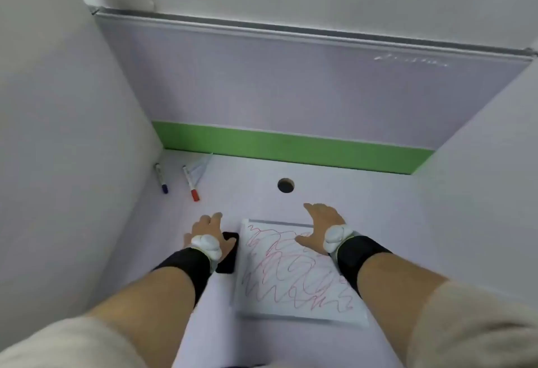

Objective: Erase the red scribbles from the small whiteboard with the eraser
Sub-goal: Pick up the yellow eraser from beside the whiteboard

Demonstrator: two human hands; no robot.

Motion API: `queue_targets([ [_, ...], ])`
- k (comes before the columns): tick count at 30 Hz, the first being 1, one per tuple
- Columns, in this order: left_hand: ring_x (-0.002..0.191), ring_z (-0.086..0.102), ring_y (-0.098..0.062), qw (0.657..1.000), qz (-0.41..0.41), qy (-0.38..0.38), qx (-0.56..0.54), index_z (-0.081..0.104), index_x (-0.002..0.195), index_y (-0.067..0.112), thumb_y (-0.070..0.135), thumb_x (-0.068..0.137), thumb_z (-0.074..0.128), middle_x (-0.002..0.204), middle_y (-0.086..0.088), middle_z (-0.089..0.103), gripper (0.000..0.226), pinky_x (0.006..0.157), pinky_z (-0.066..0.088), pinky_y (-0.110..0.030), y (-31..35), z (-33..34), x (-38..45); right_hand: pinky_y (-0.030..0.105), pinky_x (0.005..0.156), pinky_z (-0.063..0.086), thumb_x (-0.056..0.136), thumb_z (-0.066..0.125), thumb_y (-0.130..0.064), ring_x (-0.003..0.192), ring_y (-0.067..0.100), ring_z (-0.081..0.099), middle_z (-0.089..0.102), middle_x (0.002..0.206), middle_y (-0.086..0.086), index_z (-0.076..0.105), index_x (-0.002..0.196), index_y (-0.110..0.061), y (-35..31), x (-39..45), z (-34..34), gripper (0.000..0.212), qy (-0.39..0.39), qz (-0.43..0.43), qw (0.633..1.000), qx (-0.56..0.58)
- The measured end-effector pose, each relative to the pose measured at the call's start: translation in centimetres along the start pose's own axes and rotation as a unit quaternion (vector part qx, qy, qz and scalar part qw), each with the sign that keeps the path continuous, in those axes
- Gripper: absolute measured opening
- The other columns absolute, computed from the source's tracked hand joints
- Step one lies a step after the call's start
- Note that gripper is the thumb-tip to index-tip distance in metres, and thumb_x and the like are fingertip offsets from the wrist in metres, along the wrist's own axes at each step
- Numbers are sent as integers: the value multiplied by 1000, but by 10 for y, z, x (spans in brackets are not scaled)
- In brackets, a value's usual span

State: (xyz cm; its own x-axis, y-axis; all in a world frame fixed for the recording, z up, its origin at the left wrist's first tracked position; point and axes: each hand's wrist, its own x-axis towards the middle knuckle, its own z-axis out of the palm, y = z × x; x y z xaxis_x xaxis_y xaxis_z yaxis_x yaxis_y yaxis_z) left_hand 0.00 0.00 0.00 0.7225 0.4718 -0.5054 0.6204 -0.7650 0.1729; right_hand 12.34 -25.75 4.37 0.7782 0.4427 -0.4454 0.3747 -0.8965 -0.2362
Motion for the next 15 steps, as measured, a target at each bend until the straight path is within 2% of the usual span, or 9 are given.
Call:
queue_targets([
  [3, 137, 48, -34, 997, -15, -63, -33, 31, 156, 26, 54, 88, 61, 153, -9, 42, 79, 111, 47, -47, -7, 27, 8, 36, 110, 35, 74, 64, -58, 134, 23, 39, 42, 147, 3, 32, 144, -22, 8, 2, 23, 85, -32, 34, 999, 20],
  [6, 137, 49, -36, 993, -39, -85, -67, 25, 159, 25, 56, 86, 66, 152, -12, 42, 89, 110, 48, -46, -7, 47, 12, 37, 112, 34, 75, 65, -52, 136, 26, 35, 38, 147, 5, 30, 145, -21, 16, -3, 49, 84, -70, 71, 994, 42],
  [9, 134, 51, -37, 990, -52, -76, -104, 23, 158, 23, 52, 82, 71, 148, -14, 45, 95, 107, 50, -46, -3, 62, 15, 39, 110, 36, 74, 64, -50, 134, 27, 35, 38, 145, 5, 31, 143, -23, 23, -3, 71, 82, -92, 94, 990, 41],
  [15, 123, 56, -35, 987, -59, -57, -141, 33, 150, 21, 35, 79, 67, 138, -12, 52, 79, 97, 52, -44, -7, 52, 23, 41, 107, 38, 75, 64, -45, 131, 27, 37, 40, 144, 4, 34, 141, -24, 14, 11, 69, 76, -100, 100, 988, 56],
])
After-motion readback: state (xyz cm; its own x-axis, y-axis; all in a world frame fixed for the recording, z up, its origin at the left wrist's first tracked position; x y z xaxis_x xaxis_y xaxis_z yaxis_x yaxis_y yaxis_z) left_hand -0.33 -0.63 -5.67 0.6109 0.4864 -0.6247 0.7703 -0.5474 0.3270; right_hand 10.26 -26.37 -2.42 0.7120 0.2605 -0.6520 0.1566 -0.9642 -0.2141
